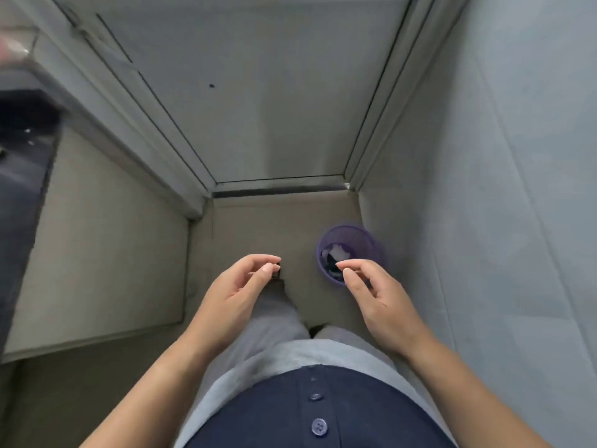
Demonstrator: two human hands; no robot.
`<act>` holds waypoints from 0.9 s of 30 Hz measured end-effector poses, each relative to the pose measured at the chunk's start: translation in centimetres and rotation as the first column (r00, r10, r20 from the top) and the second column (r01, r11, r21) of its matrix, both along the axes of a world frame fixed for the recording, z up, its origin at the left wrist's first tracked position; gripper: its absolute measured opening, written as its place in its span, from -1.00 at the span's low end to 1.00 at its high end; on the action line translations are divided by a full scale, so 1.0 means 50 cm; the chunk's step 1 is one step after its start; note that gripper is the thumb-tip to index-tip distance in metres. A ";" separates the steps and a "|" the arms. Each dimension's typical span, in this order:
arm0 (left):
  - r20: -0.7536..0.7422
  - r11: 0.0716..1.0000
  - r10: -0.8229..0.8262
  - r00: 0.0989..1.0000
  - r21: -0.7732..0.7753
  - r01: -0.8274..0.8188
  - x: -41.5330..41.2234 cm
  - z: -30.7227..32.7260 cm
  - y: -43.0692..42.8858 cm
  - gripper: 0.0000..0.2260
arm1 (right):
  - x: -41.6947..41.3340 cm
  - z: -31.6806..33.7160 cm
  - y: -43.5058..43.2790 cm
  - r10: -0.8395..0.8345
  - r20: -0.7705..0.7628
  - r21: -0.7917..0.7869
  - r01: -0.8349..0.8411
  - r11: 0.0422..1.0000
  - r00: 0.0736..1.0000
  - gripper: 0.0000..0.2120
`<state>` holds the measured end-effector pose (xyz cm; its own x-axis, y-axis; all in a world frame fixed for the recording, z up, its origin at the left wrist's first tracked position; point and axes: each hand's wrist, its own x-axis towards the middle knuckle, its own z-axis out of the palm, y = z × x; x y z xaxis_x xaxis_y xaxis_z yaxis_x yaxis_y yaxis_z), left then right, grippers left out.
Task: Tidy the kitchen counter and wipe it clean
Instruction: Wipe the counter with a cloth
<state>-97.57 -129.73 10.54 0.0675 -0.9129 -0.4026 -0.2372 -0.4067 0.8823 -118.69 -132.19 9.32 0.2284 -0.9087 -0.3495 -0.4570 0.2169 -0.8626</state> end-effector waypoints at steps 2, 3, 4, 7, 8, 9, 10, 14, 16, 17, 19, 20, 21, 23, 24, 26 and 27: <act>0.047 0.997 0.070 0.996 0.028 -0.071 0.006 -0.006 0.064 -0.83 | 0.012 -0.009 0.019 0.108 -0.015 0.015 -0.108 0.994 0.994 -0.81; 0.081 0.994 0.100 0.992 0.040 -0.104 0.013 -0.008 0.097 -0.84 | 0.022 -0.010 0.028 0.172 -0.019 0.020 -0.171 0.985 0.985 -0.80; 0.109 0.989 0.136 0.985 0.050 -0.142 0.021 -0.006 0.130 -0.85 | 0.034 -0.007 0.037 0.238 -0.024 0.023 -0.237 0.971 0.971 -0.80; 0.125 0.952 0.296 0.947 0.040 -0.303 0.045 0.007 0.210 -0.86 | 0.080 0.004 0.053 0.407 -0.041 0.005 -0.407 0.913 0.912 -0.82; 0.117 0.933 0.350 0.929 0.040 -0.357 0.051 0.012 0.233 -0.86 | 0.097 0.007 0.058 0.448 -0.046 -0.003 -0.448 0.894 0.893 -0.82; 0.107 0.912 0.401 0.910 0.040 -0.407 0.057 0.015 0.255 -0.86 | 0.115 0.010 0.064 0.484 -0.048 -0.011 -0.485 0.875 0.874 -0.82; 0.094 0.891 0.448 0.889 0.038 -0.453 0.065 0.018 0.276 -0.86 | 0.135 0.014 0.073 0.516 -0.047 -0.016 -0.517 0.856 0.855 -0.81; -0.004 0.793 0.608 0.794 0.043 -0.607 0.101 0.023 0.373 -0.80 | 0.211 0.027 0.139 0.641 -0.036 -0.017 -0.642 0.767 0.767 -0.70; -0.027 0.739 0.673 0.739 0.052 -0.671 0.126 0.023 0.435 -0.85 | 0.250 0.029 0.184 0.708 -0.035 -0.012 -0.708 0.706 0.706 -0.65; -0.033 0.711 0.703 0.710 0.052 -0.701 0.140 0.022 0.468 -0.84 | 0.273 0.030 0.208 0.732 -0.035 -0.007 -0.733 0.681 0.681 -0.66; -0.042 0.660 0.751 0.659 0.059 -0.749 0.174 0.019 0.538 -0.83 | 0.329 0.028 0.260 0.769 -0.043 -0.004 -0.770 0.638 0.638 -0.73; -0.044 0.640 0.769 0.638 0.061 -0.766 0.194 0.017 0.575 -0.83 | 0.364 0.026 0.289 0.785 -0.047 -0.002 -0.786 0.618 0.618 -0.79; -0.049 0.623 0.782 0.621 0.058 -0.780 0.217 0.015 0.613 -0.84 | 0.402 0.024 0.320 0.799 -0.048 -0.005 -0.800 0.599 0.599 -0.84; -0.054 0.592 0.806 0.590 0.060 -0.804 0.268 0.011 0.693 -0.89 | 0.486 0.024 0.386 0.821 -0.049 -0.030 -0.823 0.567 0.568 -0.88; -0.047 0.575 0.818 0.573 0.059 -0.816 0.296 0.009 0.734 -0.86 | 0.530 0.027 0.422 0.830 -0.045 -0.047 -0.831 0.554 0.556 -0.88; -0.023 0.535 0.845 0.535 0.055 -0.843 0.352 0.003 0.825 -0.79 | 0.617 0.032 0.496 0.855 -0.026 -0.075 -0.854 0.515 0.517 -0.87; -0.010 0.517 0.856 0.517 0.055 -0.854 0.376 -0.001 0.867 -0.78 | 0.654 0.034 0.529 0.870 -0.018 -0.084 -0.868 0.490 0.493 -0.86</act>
